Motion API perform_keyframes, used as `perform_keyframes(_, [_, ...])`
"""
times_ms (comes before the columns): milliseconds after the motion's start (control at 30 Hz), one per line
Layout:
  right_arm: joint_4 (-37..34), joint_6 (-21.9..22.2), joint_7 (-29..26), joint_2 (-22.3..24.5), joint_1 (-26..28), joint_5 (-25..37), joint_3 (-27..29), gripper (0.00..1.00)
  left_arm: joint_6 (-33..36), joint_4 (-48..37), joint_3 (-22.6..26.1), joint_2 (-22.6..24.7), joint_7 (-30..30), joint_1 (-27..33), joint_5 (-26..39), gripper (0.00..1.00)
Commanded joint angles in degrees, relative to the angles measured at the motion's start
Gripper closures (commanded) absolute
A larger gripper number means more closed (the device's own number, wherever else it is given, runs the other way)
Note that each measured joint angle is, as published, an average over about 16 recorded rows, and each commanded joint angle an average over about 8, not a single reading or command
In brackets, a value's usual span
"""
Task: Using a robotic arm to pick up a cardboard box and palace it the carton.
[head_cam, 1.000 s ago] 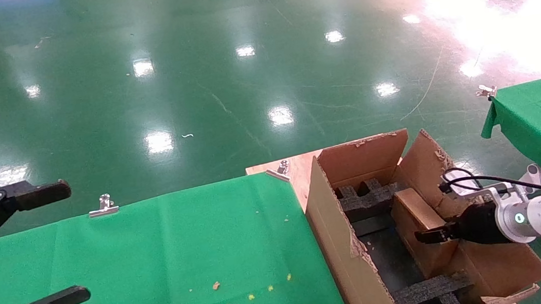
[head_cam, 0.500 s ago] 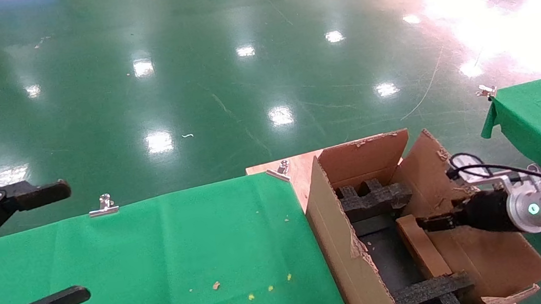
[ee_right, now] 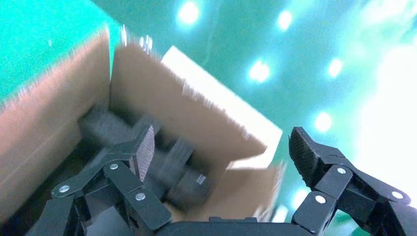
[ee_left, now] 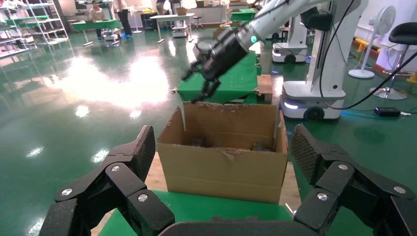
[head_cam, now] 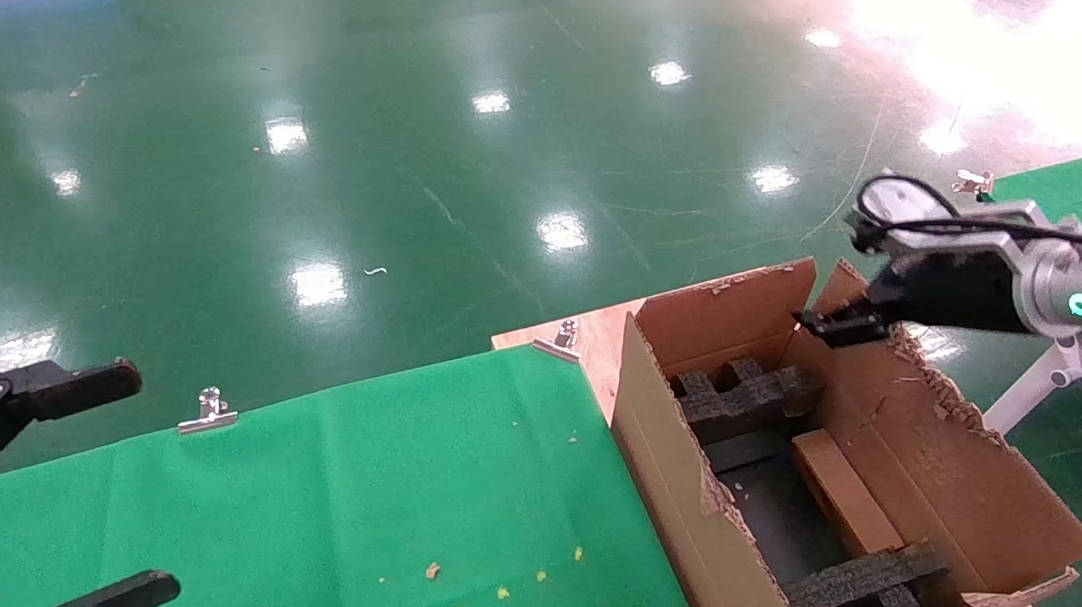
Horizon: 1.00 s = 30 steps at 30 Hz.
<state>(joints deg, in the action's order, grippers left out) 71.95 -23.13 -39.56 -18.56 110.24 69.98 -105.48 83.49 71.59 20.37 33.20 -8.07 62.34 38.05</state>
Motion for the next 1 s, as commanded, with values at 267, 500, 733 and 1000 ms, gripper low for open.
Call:
perform_keyframes(267, [5.49,-3.69,14.55,-1.12,3.11,-5.99,6.41,0.0,0.0,0.0,0.0,0.0,0.0,0.0,0.0,0.0])
perform_keyframes(500, [5.6,-8.79,21.43,-2.96,3.33,-12.29,9.87,0.0,-0.01,-0.02,0.0,-0.01,0.0,-0.01,-0.02,0.0])
perform_keyframes(733, [5.45,-9.01,21.23,-2.96,2.98,-12.25,10.16,0.0,-0.01,-0.02,0.0,-0.02,0.0,-0.01,-0.03,0.0])
perform_keyframes(1000, [5.22,-12.19,21.6,-3.77,-0.18,-13.14,14.93,0.0,-0.02,-0.03,0.0,-0.02,0.01,-0.01,-0.03,0.0])
